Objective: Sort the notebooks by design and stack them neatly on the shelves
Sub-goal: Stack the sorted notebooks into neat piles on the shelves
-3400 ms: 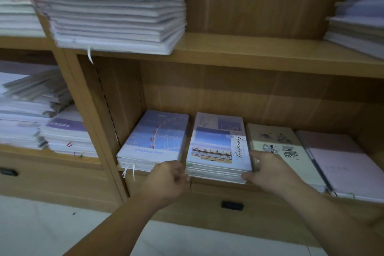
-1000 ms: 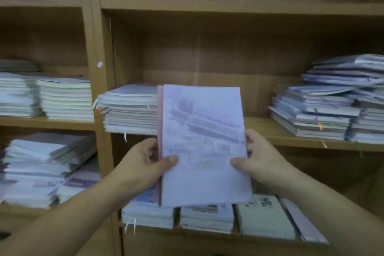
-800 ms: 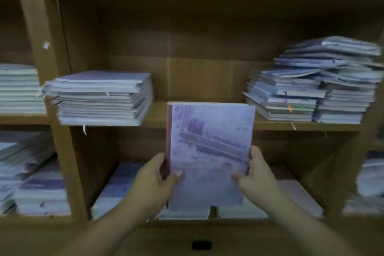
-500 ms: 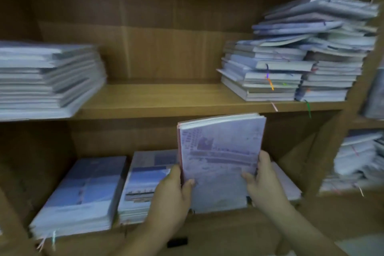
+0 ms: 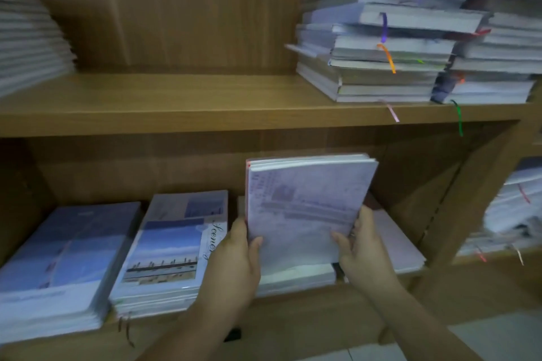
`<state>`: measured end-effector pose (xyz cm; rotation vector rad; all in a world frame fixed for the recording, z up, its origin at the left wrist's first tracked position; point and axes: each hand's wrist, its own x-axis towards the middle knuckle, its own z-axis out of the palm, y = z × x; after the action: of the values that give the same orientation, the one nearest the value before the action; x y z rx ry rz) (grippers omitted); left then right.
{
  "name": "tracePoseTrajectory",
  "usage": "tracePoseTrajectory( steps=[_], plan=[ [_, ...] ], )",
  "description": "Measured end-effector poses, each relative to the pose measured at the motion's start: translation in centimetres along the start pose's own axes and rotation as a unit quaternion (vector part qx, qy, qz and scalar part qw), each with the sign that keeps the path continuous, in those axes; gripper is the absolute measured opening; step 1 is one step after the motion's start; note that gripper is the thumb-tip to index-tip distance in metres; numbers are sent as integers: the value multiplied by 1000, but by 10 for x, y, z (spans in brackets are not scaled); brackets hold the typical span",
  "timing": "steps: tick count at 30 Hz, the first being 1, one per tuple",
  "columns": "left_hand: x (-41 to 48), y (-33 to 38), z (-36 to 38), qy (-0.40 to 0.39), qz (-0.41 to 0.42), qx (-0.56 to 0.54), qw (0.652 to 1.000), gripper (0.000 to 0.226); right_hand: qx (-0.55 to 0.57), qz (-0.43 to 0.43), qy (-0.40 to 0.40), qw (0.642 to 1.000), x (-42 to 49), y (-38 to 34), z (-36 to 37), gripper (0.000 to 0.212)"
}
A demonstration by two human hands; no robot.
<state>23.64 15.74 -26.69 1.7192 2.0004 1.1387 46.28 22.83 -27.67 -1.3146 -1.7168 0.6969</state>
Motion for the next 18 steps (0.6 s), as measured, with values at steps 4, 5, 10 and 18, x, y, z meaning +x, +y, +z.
tracePoseTrajectory(
  steps=[4,5,10,18],
  plan=[
    [-1,-3,4,-11,17,32,999,40,-26,-10,9,1000,1,4,4,56],
    [-1,-4,5,-7,23,56,998,43,-33,-6,5,999,1,5,6,57],
    [-3,-10,10,0,21,134,991,48,-73,21,-23,997,-3,14,13,61],
    [-2,-27,25,-83,-17,146,986,51,-82,59,-56,993,-3,31,24,53]
  ],
)
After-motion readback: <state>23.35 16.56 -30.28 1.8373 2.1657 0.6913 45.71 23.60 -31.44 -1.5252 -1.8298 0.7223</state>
